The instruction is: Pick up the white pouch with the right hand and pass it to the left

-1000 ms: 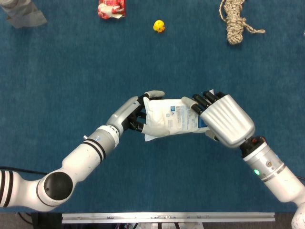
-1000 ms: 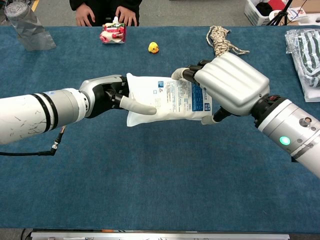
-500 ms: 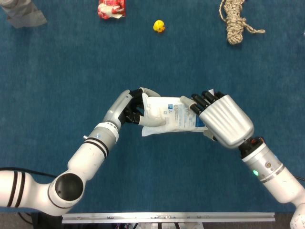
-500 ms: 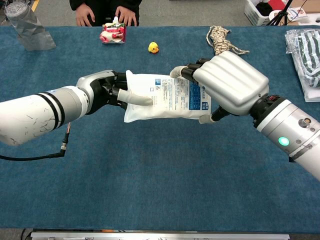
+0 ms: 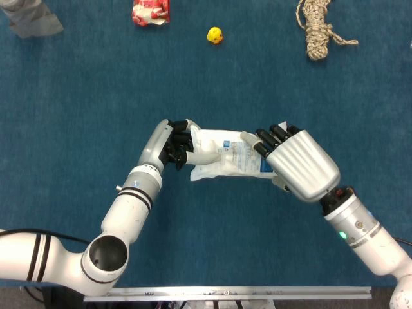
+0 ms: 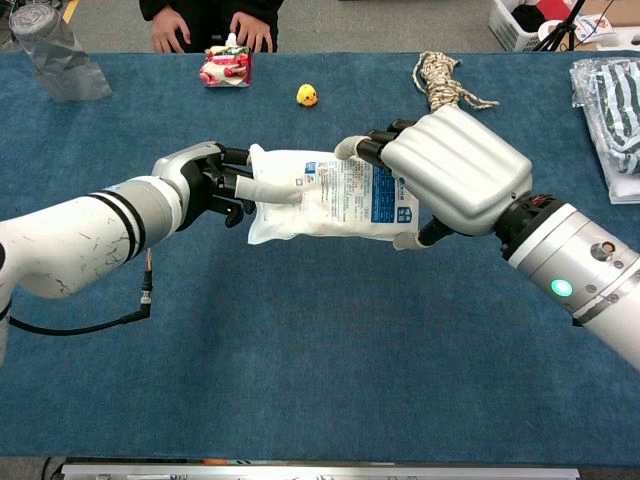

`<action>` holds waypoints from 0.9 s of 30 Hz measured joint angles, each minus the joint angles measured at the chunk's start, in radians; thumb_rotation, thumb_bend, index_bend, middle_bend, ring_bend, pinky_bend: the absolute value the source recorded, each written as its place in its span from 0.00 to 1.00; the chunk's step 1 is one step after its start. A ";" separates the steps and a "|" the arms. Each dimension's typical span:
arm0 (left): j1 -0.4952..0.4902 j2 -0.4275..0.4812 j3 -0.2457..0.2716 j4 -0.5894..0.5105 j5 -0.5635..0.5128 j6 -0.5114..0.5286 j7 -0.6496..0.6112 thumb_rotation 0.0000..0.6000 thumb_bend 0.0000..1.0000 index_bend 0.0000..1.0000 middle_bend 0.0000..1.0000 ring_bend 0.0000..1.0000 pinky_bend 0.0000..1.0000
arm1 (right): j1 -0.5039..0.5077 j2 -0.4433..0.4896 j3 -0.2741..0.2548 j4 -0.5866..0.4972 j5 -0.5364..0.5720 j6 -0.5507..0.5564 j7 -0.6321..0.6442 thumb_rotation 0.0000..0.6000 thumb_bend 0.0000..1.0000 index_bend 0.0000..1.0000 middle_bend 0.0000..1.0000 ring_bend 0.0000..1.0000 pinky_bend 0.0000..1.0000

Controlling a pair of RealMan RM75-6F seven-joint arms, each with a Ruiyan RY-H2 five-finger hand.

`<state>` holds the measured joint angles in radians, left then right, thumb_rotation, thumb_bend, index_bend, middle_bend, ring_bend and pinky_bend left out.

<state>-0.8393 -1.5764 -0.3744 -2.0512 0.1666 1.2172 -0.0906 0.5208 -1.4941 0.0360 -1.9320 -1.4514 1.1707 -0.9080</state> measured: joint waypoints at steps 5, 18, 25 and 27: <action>0.007 -0.026 -0.028 0.007 -0.025 0.049 0.016 1.00 0.08 0.80 0.93 0.84 0.94 | -0.001 -0.003 -0.002 0.003 0.002 0.002 -0.005 1.00 0.00 0.40 0.49 0.53 0.59; 0.046 -0.072 -0.071 0.016 -0.018 0.104 0.079 1.00 0.13 0.83 0.99 0.88 0.99 | -0.002 -0.006 -0.006 0.007 0.000 0.003 -0.006 1.00 0.00 0.40 0.48 0.52 0.59; 0.069 -0.082 -0.087 0.008 0.002 0.116 0.094 1.00 0.14 0.83 1.00 0.89 1.00 | -0.006 0.003 -0.007 0.001 -0.019 0.013 0.019 1.00 0.00 0.40 0.44 0.48 0.59; 0.076 -0.084 -0.092 0.003 0.009 0.119 0.098 1.00 0.14 0.83 1.00 0.89 1.00 | -0.007 0.008 -0.008 0.000 -0.029 0.016 0.037 1.00 0.00 0.39 0.40 0.44 0.59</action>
<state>-0.7633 -1.6604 -0.4668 -2.0477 0.1758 1.3367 0.0075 0.5133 -1.4861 0.0277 -1.9323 -1.4803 1.1870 -0.8707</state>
